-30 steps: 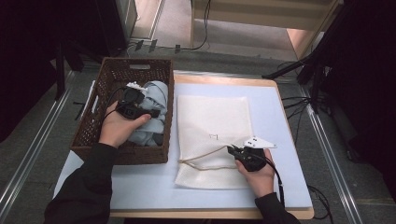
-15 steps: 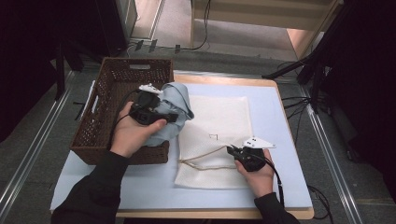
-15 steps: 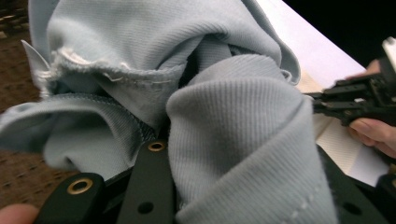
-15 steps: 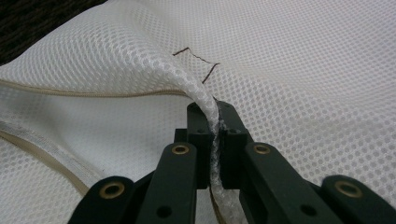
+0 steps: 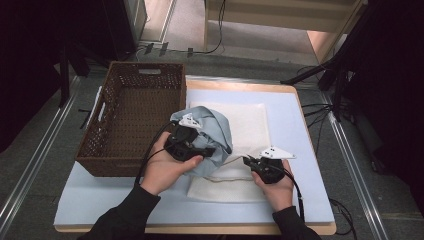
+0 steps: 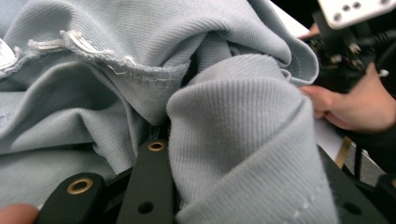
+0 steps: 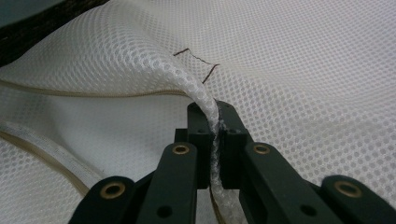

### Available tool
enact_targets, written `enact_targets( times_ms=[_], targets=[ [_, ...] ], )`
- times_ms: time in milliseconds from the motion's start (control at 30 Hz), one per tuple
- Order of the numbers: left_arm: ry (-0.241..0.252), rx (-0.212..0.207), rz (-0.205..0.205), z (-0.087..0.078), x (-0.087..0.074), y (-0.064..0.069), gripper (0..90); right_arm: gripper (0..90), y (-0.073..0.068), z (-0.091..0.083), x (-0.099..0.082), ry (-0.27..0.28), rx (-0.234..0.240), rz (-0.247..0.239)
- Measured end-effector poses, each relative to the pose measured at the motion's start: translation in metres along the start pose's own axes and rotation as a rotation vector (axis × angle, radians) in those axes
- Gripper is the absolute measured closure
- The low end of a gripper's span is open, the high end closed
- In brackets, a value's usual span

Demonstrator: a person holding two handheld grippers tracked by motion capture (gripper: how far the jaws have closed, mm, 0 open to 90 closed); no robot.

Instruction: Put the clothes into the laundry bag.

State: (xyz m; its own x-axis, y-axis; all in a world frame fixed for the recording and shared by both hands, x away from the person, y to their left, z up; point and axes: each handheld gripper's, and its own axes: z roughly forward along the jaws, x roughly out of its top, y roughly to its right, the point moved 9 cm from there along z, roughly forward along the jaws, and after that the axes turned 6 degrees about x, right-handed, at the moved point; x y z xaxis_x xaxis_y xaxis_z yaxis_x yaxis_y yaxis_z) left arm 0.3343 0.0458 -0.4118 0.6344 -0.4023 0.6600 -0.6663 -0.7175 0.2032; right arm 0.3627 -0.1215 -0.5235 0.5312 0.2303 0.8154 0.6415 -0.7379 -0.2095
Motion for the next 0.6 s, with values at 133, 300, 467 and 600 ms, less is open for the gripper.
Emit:
enact_targets(
  times_ms=[133, 300, 467, 600],
  targets=[
    [-0.02, -0.013, 0.009, 0.015, -0.017, 0.014, 66.4, 86.9, 0.0, 0.0, 0.0, -0.001, -0.001, -0.001],
    [-0.046, -0.035, -0.009, 0.035, -0.041, 0.021, 66.0, 87.0, 0.0, -0.001, 0.0, 0.0, 0.001, 0.001],
    [-0.036, -0.031, -0.01, 0.041, -0.055, 0.028, 65.6, 87.0, 0.0, 0.001, -0.001, -0.005, 0.004, -0.004],
    [-0.027, -0.042, -0.015, 0.04, -0.064, 0.035, 64.9, 87.0, 0.001, 0.001, -0.001, -0.004, 0.004, 0.001]
  ],
)
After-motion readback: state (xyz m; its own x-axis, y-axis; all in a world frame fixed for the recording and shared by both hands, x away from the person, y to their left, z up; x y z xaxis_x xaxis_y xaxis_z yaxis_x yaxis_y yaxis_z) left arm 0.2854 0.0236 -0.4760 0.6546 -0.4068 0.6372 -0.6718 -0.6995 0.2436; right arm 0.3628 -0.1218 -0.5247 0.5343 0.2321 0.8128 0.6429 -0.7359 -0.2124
